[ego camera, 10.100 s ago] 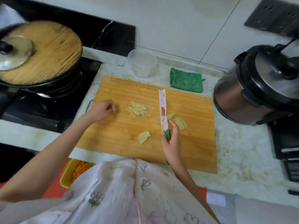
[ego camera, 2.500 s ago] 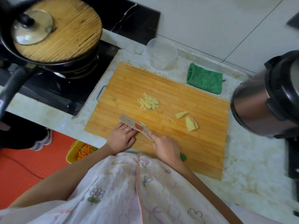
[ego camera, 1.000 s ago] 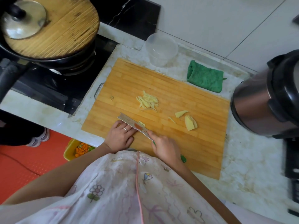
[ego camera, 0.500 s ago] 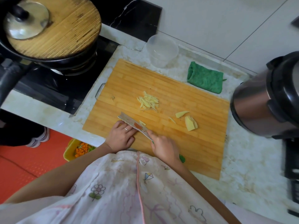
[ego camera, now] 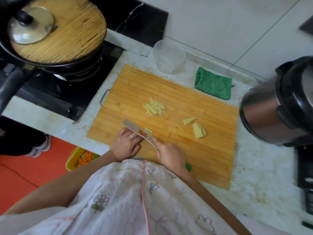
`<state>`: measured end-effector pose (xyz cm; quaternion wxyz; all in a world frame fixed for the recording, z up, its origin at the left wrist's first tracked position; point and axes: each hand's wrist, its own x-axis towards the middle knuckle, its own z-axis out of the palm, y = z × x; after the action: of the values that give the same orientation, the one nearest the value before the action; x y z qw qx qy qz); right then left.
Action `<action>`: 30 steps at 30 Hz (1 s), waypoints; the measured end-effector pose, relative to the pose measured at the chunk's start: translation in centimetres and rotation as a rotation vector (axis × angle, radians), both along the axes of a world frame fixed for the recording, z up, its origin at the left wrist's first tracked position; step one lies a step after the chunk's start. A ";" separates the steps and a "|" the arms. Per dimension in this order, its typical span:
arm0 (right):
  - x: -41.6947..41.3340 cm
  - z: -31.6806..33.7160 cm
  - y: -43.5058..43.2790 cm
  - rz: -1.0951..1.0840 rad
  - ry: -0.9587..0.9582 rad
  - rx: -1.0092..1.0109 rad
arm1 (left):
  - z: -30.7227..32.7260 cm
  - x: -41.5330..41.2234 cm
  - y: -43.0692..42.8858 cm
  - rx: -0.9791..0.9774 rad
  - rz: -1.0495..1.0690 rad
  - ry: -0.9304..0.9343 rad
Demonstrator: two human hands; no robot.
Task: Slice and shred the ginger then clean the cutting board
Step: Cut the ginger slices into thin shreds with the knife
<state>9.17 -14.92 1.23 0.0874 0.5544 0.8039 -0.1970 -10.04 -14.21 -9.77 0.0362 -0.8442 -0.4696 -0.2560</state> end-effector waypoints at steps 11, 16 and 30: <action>-0.4 -0.1 0.3 0.009 0.006 0.004 | -0.1 0.2 -0.2 0.004 0.017 -0.014; -0.3 -0.4 0.0 -0.012 0.014 -0.006 | 0.0 0.2 -0.2 -0.013 0.015 -0.024; -0.6 -0.5 0.0 -0.012 -0.008 -0.004 | 0.0 0.0 -0.2 0.011 0.015 -0.042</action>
<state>8.58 -14.95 0.70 0.0906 0.5599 0.7998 -0.1967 -10.00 -14.39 -9.73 0.0330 -0.8347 -0.4752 -0.2762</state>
